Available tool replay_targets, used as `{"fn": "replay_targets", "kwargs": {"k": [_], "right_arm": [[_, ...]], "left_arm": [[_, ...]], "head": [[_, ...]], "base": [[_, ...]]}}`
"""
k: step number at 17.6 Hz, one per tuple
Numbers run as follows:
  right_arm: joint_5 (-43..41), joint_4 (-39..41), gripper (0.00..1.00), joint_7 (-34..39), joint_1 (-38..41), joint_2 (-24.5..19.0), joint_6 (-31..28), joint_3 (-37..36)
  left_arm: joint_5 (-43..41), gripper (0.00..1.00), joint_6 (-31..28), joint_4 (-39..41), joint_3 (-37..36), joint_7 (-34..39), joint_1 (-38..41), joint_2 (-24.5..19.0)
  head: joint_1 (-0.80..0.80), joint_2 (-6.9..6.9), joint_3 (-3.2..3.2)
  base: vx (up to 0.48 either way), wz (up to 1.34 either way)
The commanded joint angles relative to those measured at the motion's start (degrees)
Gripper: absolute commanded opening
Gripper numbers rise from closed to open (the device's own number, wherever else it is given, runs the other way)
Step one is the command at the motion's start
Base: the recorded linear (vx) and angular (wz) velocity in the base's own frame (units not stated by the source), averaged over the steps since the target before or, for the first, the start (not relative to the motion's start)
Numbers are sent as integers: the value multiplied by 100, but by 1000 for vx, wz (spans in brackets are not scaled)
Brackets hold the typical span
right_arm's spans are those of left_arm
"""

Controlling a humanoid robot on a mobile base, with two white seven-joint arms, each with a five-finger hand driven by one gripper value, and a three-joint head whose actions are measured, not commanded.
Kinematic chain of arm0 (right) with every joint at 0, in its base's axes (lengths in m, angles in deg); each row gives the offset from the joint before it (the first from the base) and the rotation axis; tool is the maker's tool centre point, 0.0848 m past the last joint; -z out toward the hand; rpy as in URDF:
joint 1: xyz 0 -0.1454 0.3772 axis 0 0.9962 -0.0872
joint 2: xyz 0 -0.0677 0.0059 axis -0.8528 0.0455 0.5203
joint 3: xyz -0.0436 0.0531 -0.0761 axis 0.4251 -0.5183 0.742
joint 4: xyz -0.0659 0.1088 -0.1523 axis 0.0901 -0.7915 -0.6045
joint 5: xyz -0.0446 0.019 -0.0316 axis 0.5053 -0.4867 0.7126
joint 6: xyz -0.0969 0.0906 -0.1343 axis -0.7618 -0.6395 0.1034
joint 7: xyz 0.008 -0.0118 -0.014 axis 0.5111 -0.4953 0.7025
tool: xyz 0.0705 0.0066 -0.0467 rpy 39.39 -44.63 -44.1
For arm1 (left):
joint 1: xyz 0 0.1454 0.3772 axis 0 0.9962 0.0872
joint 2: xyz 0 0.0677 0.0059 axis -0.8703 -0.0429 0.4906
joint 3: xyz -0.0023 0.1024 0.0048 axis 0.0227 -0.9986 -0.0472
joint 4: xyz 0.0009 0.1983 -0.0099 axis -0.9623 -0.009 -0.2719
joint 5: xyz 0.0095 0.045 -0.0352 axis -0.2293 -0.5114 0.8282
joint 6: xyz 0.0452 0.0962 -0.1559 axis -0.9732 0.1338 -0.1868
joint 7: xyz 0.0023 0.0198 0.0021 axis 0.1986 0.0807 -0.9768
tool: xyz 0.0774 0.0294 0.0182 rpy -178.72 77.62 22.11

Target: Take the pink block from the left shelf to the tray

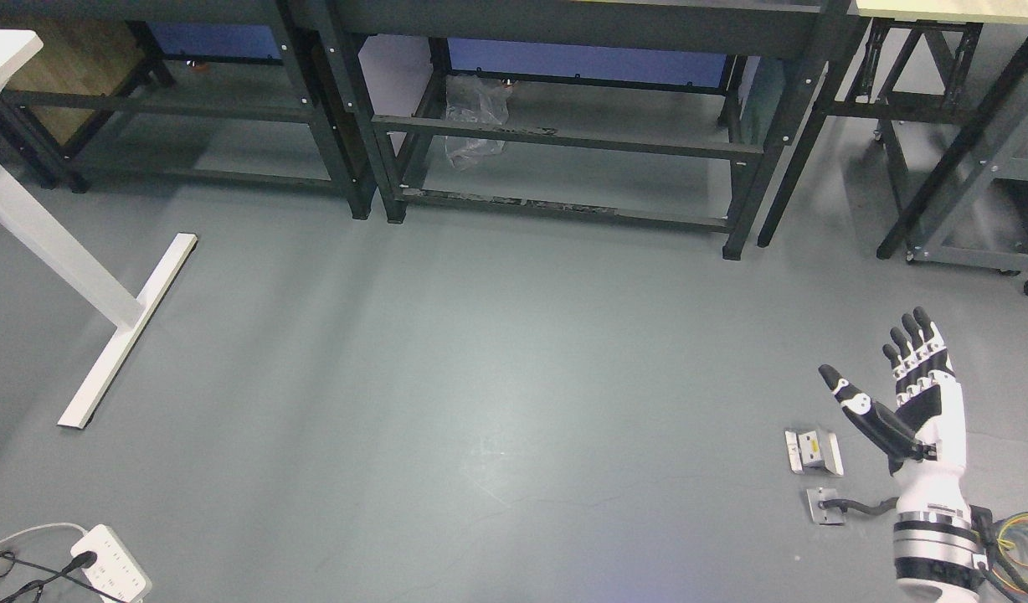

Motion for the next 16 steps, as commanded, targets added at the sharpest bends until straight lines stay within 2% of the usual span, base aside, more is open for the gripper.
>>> {"fn": "replay_targets", "kwargs": {"k": [1, 16], "right_arm": [[0, 2, 100, 3, 0, 100, 3, 6], [0, 37, 100, 3, -9, 100, 3, 6]], "left_arm": [[44, 100, -4, 100, 0, 1, 0, -100], [44, 100, -4, 100, 0, 1, 0, -100]], "head": [[0, 0, 0], [0, 0, 0]], "base": [[-35, 137], [-11, 33]]}}
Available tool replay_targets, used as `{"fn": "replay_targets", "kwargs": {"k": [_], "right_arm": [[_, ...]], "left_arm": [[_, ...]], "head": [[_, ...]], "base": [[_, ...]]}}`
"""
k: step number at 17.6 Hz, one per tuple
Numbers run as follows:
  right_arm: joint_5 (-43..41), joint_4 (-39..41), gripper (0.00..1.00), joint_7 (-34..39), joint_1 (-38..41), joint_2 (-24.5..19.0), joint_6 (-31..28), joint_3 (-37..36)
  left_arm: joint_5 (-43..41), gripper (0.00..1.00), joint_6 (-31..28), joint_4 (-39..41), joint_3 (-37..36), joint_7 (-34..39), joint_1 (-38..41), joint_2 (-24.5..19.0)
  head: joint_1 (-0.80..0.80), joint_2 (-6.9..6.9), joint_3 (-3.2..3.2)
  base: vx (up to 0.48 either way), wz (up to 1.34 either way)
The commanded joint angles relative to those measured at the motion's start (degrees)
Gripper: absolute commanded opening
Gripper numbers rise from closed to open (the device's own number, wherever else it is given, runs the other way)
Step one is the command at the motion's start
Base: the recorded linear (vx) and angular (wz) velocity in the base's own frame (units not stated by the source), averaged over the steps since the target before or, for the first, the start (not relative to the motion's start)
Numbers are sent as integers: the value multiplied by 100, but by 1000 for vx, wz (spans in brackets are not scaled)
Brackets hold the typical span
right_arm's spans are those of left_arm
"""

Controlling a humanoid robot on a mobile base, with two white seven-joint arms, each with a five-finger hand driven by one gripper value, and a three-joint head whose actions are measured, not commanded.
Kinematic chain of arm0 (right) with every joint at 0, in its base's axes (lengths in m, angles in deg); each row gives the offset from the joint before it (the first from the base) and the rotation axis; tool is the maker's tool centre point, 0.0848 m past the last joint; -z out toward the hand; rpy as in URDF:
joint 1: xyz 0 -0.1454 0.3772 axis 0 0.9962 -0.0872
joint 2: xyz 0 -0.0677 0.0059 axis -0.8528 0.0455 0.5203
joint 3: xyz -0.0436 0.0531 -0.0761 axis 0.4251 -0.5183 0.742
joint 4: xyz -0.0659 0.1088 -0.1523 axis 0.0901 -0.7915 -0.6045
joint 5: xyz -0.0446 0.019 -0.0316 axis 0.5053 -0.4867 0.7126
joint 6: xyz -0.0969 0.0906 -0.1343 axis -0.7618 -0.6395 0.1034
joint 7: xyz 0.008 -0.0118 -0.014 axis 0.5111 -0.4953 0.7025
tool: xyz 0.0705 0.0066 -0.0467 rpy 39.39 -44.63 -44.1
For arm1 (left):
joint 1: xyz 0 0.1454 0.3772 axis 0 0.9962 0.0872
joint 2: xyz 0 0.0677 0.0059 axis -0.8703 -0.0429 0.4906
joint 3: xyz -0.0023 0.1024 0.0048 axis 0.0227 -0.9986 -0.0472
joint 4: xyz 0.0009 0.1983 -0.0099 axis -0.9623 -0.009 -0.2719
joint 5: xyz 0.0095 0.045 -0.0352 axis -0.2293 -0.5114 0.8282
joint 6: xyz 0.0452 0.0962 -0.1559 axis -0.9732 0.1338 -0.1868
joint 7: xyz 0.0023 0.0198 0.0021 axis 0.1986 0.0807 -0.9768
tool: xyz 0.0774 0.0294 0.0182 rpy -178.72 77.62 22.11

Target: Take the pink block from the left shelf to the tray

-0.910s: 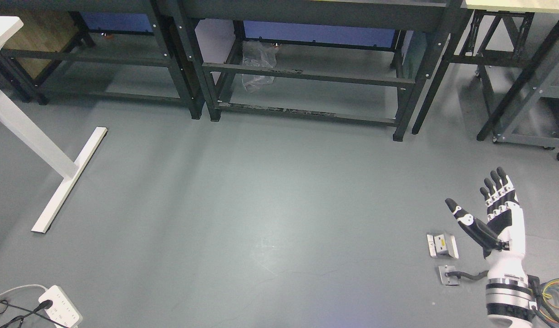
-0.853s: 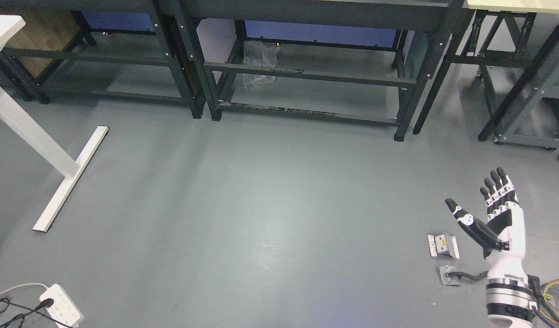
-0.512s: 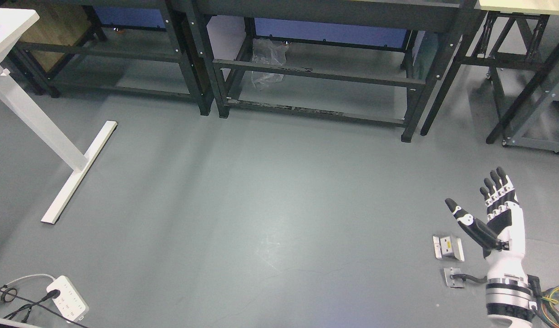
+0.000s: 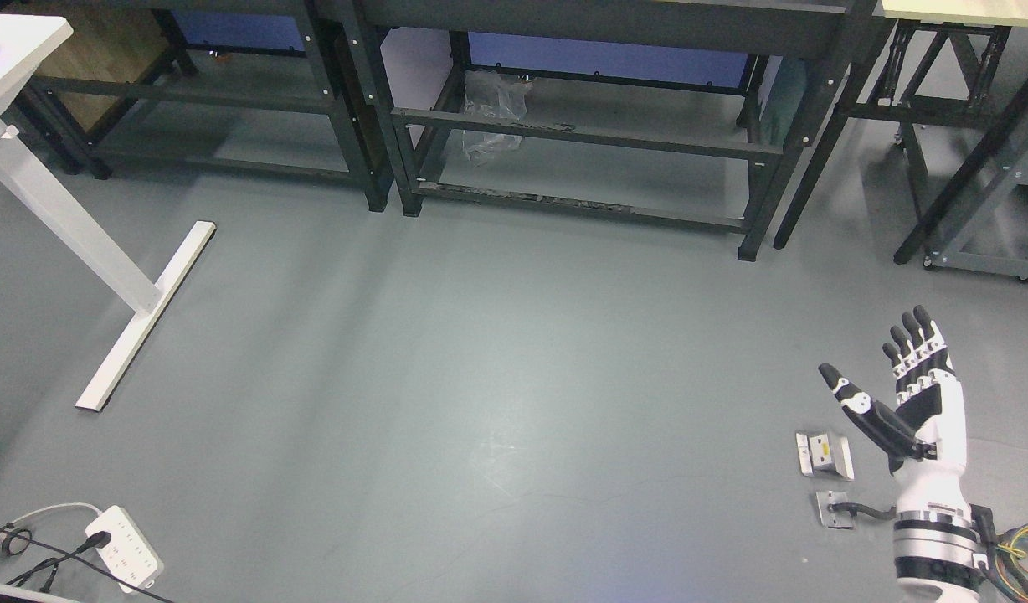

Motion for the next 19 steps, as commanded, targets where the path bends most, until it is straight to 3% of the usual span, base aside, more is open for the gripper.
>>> {"fn": "replay_targets", "kwargs": {"k": [1, 19], "right_arm": [[0, 16, 100, 1, -3, 100, 11, 2], [0, 16, 100, 1, -30, 100, 11, 2]], "left_arm": [[44, 100, -4, 100, 0, 1, 0, -100], [44, 100, -4, 100, 0, 1, 0, -100]], "head": [[0, 0, 0], [0, 0, 0]], "base": [[0, 0], [45, 38]]}}
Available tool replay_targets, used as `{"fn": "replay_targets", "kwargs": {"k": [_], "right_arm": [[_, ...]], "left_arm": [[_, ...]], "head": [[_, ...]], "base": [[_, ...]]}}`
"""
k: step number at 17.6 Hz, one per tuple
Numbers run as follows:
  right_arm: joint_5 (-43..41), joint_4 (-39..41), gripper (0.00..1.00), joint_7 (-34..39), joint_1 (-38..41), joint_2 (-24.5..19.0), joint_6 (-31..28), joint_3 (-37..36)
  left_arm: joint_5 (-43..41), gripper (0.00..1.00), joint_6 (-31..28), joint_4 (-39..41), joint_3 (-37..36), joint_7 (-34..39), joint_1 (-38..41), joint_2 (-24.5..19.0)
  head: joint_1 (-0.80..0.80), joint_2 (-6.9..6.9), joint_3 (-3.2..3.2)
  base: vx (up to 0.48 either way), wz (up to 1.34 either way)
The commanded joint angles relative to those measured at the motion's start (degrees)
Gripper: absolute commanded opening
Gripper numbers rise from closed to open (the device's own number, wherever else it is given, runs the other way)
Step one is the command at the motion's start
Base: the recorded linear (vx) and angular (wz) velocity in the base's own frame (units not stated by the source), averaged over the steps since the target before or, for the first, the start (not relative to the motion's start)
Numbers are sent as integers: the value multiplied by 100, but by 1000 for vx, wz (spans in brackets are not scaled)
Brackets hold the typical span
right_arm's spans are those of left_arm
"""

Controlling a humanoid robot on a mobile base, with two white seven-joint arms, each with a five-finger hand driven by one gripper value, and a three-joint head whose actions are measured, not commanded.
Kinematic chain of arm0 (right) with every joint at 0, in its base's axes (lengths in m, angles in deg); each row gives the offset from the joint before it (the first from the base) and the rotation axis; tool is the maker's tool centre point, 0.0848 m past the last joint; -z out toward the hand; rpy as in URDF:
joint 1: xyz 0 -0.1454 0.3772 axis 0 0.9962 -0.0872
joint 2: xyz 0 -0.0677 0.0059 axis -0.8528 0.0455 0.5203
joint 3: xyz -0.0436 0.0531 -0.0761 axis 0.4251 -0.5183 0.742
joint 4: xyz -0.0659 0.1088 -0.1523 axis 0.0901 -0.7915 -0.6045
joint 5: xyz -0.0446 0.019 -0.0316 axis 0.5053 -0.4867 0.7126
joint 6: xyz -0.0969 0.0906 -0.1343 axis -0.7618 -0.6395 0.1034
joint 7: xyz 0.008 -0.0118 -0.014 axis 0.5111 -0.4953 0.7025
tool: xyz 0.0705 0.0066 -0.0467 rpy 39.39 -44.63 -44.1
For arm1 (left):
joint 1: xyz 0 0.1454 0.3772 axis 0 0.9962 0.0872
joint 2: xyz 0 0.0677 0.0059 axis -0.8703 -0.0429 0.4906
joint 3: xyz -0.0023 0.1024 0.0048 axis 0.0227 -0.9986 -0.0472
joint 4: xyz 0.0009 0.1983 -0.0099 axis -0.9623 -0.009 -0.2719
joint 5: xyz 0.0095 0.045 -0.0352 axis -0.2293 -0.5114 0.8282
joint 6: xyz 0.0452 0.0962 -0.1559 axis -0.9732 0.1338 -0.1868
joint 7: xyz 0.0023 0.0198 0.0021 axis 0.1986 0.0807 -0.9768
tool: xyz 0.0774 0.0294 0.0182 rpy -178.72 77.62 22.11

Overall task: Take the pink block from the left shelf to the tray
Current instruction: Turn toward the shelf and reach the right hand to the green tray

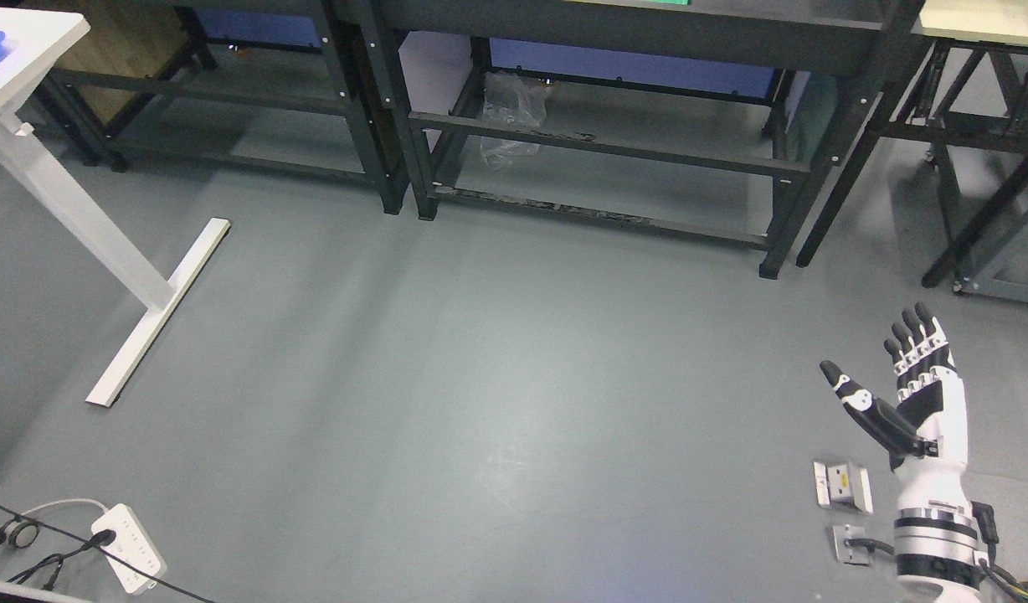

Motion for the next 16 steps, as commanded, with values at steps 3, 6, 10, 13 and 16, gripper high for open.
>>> {"fn": "replay_targets", "kwargs": {"k": [3, 6, 10, 13, 16], "right_arm": [[0, -4, 100, 1, -3, 100, 4, -8], [0, -4, 100, 1, -3, 100, 4, -9], [0, -4, 100, 1, -3, 100, 4, -9], [0, -4, 100, 1, -3, 100, 4, -9], [0, -4, 100, 1, -21, 100, 4, -9]], "left_arm": [[44, 100, -4, 100, 0, 2, 1, -100], [44, 100, -4, 100, 0, 2, 1, -100], [44, 100, -4, 100, 0, 2, 1, -100], [44, 100, -4, 100, 0, 2, 1, -100], [44, 100, -4, 100, 0, 2, 1, -100]], "head": [[0, 0, 0], [0, 0, 0], [0, 0, 0], [0, 0, 0], [0, 0, 0]], "base": [[56, 279], [95, 364], [139, 315], [206, 141], [247, 36]]}}
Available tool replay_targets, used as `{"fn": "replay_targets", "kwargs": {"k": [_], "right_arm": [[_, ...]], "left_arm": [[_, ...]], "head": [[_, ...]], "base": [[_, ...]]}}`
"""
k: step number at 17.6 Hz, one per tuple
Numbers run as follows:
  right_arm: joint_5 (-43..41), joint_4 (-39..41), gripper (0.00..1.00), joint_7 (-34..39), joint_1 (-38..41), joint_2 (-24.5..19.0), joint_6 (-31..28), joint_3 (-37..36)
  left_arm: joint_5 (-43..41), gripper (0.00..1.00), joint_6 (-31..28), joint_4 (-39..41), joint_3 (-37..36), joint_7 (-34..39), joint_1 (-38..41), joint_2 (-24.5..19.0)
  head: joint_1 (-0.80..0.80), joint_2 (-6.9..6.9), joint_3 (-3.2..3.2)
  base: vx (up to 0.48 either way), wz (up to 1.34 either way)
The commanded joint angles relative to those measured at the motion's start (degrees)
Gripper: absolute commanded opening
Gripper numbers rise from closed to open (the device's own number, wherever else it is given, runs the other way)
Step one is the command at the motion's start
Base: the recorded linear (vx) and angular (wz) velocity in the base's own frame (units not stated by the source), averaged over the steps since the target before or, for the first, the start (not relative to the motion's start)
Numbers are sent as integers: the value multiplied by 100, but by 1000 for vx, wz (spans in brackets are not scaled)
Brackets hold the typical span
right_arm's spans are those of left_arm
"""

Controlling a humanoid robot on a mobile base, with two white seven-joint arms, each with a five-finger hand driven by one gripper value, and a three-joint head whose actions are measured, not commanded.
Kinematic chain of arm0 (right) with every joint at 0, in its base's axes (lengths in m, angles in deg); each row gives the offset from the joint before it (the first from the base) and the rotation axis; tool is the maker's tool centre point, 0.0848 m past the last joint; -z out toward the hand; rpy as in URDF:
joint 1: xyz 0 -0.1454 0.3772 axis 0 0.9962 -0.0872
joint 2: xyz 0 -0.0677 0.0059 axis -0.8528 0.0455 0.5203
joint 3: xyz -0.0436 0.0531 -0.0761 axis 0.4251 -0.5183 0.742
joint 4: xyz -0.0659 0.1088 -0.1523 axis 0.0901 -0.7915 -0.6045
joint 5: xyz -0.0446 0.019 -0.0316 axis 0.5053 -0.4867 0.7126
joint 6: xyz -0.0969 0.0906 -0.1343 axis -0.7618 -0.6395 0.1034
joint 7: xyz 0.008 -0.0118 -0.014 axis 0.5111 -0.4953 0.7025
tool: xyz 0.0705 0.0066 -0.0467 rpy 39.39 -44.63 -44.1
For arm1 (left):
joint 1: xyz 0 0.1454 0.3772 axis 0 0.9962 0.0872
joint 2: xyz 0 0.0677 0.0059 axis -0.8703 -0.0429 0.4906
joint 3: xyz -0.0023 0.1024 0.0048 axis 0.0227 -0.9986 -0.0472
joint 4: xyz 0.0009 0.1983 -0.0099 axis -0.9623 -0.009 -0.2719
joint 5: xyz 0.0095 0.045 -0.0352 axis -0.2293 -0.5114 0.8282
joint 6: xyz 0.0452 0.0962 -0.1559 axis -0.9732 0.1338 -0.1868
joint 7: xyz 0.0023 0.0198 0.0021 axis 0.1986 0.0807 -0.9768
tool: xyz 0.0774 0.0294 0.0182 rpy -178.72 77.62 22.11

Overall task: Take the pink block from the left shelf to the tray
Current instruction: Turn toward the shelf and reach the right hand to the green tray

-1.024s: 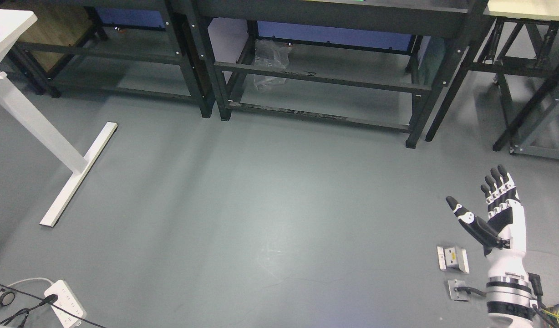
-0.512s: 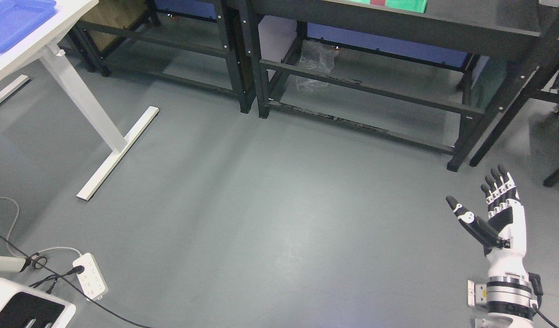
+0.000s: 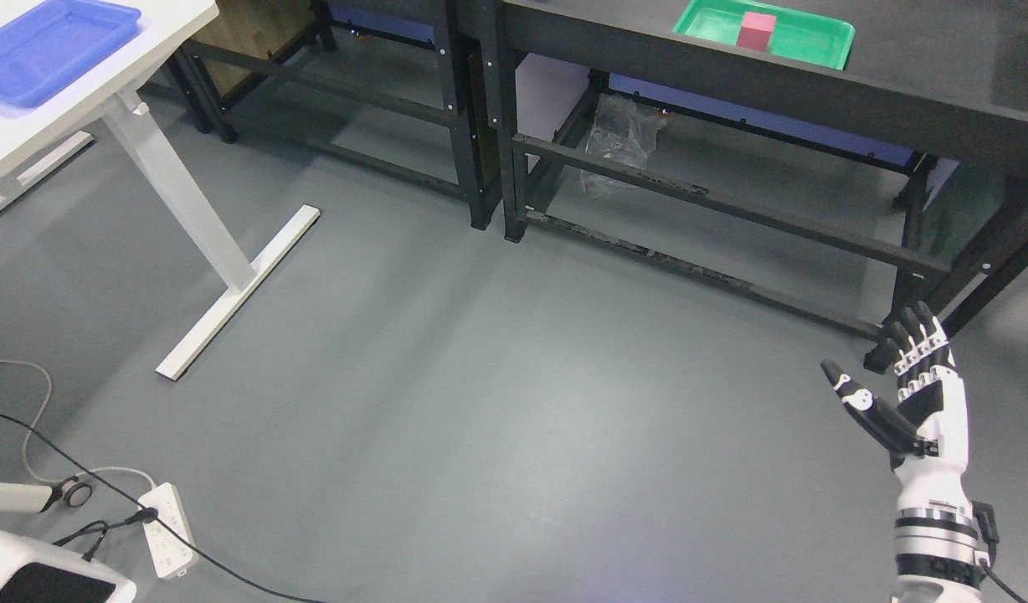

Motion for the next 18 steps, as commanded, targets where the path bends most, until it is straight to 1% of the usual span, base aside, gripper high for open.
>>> {"fn": "replay_targets", "kwargs": {"k": [1, 4, 7, 9, 10, 12, 14, 15, 16, 18], "right_arm": [[-1, -2, 100, -1, -12, 100, 3, -3], [-1, -2, 100, 25, -12, 100, 161, 14], [8, -11, 100, -18, -47, 100, 65, 41], [121, -11, 100, -237, -99, 100, 65, 23], [505, -2, 100, -438, -135, 100, 91, 32], [2617, 7, 100, -1008, -205, 100, 74, 58], [4288, 15, 100, -1606, -293, 100, -171, 102], [4941, 68, 100, -1731, -302, 100, -294, 128], [5278, 164, 100, -1732, -302, 100, -322, 172], [5404, 200, 100, -1706, -302, 100, -322, 181]], "left_arm": [[44, 100, -4, 100, 0, 1, 0, -100], [44, 100, -4, 100, 0, 1, 0, -100], [44, 100, -4, 100, 0, 1, 0, -100], [44, 100, -4, 100, 0, 1, 0, -100], [44, 100, -4, 100, 0, 1, 0, -100], [44, 100, -4, 100, 0, 1, 0, -100], [44, 100, -4, 100, 0, 1, 0, -100], [44, 100, -4, 100, 0, 1, 0, -100], [44, 100, -4, 100, 0, 1, 0, -100], [44, 100, -4, 100, 0, 1, 0, -100]], "head": [[0, 0, 0], [0, 0, 0], [0, 0, 0], [0, 0, 0], [0, 0, 0], [0, 0, 0], [0, 0, 0], [0, 0, 0], [0, 0, 0], [0, 0, 0]], "base": [[250, 0], [353, -39], [305, -26], [313, 11], [331, 23], [337, 25], [306, 46], [275, 58], [345, 71], [322, 84]]}}
